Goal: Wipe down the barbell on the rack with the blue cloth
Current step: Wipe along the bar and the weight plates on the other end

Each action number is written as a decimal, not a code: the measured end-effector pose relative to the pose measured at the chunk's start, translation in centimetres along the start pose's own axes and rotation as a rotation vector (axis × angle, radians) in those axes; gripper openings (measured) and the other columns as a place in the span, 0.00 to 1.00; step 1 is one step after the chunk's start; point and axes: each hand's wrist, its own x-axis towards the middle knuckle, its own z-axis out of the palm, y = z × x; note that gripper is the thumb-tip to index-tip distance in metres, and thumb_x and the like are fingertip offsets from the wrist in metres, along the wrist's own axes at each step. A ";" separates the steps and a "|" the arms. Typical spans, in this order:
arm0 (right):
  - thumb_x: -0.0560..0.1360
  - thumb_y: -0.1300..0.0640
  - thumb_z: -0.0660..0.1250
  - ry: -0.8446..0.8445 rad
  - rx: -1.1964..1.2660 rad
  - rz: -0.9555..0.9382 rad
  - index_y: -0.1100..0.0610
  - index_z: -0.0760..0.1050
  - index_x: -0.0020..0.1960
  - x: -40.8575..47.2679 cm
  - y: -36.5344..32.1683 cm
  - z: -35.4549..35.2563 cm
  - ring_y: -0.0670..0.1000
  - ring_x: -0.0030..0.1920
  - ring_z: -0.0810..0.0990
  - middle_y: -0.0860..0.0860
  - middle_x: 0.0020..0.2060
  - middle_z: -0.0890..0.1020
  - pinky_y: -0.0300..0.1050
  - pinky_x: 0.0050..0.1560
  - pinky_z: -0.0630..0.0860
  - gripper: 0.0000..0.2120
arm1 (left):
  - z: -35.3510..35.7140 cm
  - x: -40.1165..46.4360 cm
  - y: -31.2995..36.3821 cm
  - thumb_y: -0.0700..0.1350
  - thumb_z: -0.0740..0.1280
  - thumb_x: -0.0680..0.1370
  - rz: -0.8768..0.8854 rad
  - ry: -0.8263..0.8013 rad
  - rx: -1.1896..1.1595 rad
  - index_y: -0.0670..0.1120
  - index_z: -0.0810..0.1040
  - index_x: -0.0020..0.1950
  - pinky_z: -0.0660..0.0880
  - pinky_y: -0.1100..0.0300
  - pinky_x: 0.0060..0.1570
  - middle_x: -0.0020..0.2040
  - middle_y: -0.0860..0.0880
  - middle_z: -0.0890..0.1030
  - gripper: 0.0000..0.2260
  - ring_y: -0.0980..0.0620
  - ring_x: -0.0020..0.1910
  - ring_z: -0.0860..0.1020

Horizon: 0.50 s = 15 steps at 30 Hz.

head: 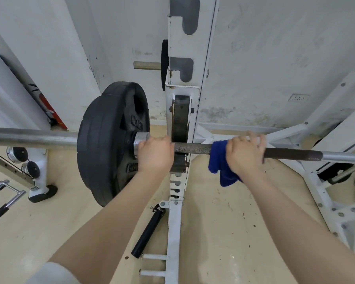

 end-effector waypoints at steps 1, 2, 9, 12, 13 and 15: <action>0.78 0.51 0.44 -0.006 0.061 -0.069 0.60 0.76 0.53 -0.4 -1.9 0.3 0.58 0.59 0.71 0.56 0.53 0.79 0.52 0.66 0.55 0.24 | -0.4 -0.3 0.6 0.45 0.56 0.80 0.018 0.038 -0.069 0.43 0.76 0.54 0.68 0.54 0.45 0.48 0.45 0.81 0.11 0.44 0.49 0.75; 0.77 0.49 0.42 0.009 0.106 -0.145 0.61 0.76 0.54 -1.0 -3.5 0.7 0.58 0.57 0.73 0.57 0.53 0.80 0.51 0.64 0.58 0.27 | -0.6 -0.6 1.3 0.44 0.57 0.80 0.062 0.068 -0.124 0.43 0.76 0.56 0.69 0.53 0.46 0.49 0.45 0.81 0.11 0.45 0.49 0.75; 0.77 0.48 0.47 0.143 0.039 -0.290 0.59 0.76 0.48 -0.9 -0.9 2.1 0.59 0.46 0.77 0.55 0.44 0.80 0.50 0.62 0.56 0.23 | 1.3 0.7 5.7 0.42 0.65 0.75 0.210 -0.211 -0.143 0.46 0.69 0.65 0.72 0.56 0.49 0.58 0.47 0.77 0.18 0.48 0.57 0.74; 0.76 0.47 0.43 0.133 -0.052 -0.107 0.60 0.76 0.47 -0.5 1.8 2.0 0.60 0.49 0.76 0.57 0.45 0.80 0.54 0.65 0.50 0.26 | 2.1 0.4 6.4 0.41 0.65 0.75 0.231 -0.216 -0.147 0.45 0.64 0.69 0.70 0.55 0.56 0.65 0.47 0.72 0.23 0.47 0.63 0.69; 0.76 0.47 0.41 0.106 -0.064 -0.037 0.60 0.76 0.47 -0.5 2.6 1.7 0.60 0.51 0.75 0.57 0.46 0.80 0.55 0.66 0.50 0.28 | 2.3 0.3 6.4 0.39 0.63 0.77 0.231 -0.191 -0.151 0.45 0.62 0.71 0.68 0.55 0.59 0.68 0.46 0.70 0.23 0.47 0.66 0.67; 0.75 0.49 0.39 0.105 -0.090 0.066 0.62 0.77 0.47 -0.2 3.3 1.3 0.61 0.55 0.73 0.59 0.48 0.80 0.57 0.67 0.50 0.30 | 2.9 0.3 6.2 0.37 0.60 0.77 0.223 -0.154 -0.125 0.44 0.60 0.72 0.65 0.55 0.64 0.70 0.46 0.67 0.23 0.47 0.68 0.65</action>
